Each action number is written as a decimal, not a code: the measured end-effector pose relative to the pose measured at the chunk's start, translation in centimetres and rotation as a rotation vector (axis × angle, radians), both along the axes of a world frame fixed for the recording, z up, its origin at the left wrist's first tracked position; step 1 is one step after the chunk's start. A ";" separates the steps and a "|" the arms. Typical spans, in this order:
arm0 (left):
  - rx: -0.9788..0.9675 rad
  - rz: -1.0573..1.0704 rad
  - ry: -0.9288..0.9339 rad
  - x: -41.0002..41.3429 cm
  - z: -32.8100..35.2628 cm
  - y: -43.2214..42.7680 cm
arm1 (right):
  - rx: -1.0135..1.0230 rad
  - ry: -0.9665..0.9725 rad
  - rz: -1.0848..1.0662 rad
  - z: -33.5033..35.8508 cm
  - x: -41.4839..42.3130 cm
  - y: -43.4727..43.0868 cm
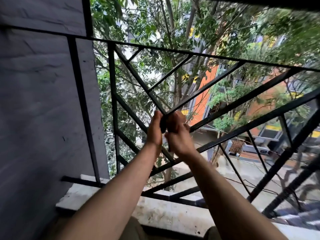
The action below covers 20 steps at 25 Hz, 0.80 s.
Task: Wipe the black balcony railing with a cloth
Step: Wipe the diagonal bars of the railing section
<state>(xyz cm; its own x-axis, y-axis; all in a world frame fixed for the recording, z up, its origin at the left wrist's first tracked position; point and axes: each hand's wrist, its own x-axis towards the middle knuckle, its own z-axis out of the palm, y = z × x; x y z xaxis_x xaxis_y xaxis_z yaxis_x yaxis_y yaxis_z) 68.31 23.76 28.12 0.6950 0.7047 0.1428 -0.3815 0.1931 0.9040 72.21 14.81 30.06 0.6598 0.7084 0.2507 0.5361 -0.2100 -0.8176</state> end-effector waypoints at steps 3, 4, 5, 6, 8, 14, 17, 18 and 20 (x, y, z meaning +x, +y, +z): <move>0.061 0.016 0.058 0.7 0.0 0.1 | -0.368 -0.716 -0.058 -4.5 -0.2 -3.7; 0.076 0.021 0.061 0.8 0.4 0.1 | -0.367 -0.736 -0.087 -3.8 0.5 -3.0; 0.083 0.046 0.086 1.0 0.9 0.0 | -0.429 -0.646 -0.111 -2.0 1.8 -1.4; 0.075 0.096 0.127 1.1 1.1 -0.3 | -0.490 -0.475 -0.115 0.4 2.8 -0.3; 0.055 0.170 0.180 1.4 1.5 -0.7 | -0.521 -0.442 -0.118 1.6 2.6 0.3; 0.042 0.085 0.177 0.8 1.9 -0.4 | -0.510 -0.568 -0.109 0.2 1.0 -2.1; 0.113 0.139 0.259 0.6 1.7 -0.3 | -0.552 -0.259 -0.070 4.0 2.3 0.1; 0.110 0.138 0.258 0.5 1.4 -0.1 | -0.592 -0.390 -0.064 3.6 1.4 -0.8; 0.090 0.090 0.207 0.7 0.9 0.6 | -0.640 -0.788 -0.109 0.1 -0.9 -4.0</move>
<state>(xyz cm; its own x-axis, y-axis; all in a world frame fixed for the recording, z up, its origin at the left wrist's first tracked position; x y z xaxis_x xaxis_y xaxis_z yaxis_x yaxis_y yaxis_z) 69.01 24.33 29.04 0.6510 0.7559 0.0687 -0.1980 0.0817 0.9768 71.34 10.78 30.14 0.5393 0.8082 0.2368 0.8253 -0.5631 0.0425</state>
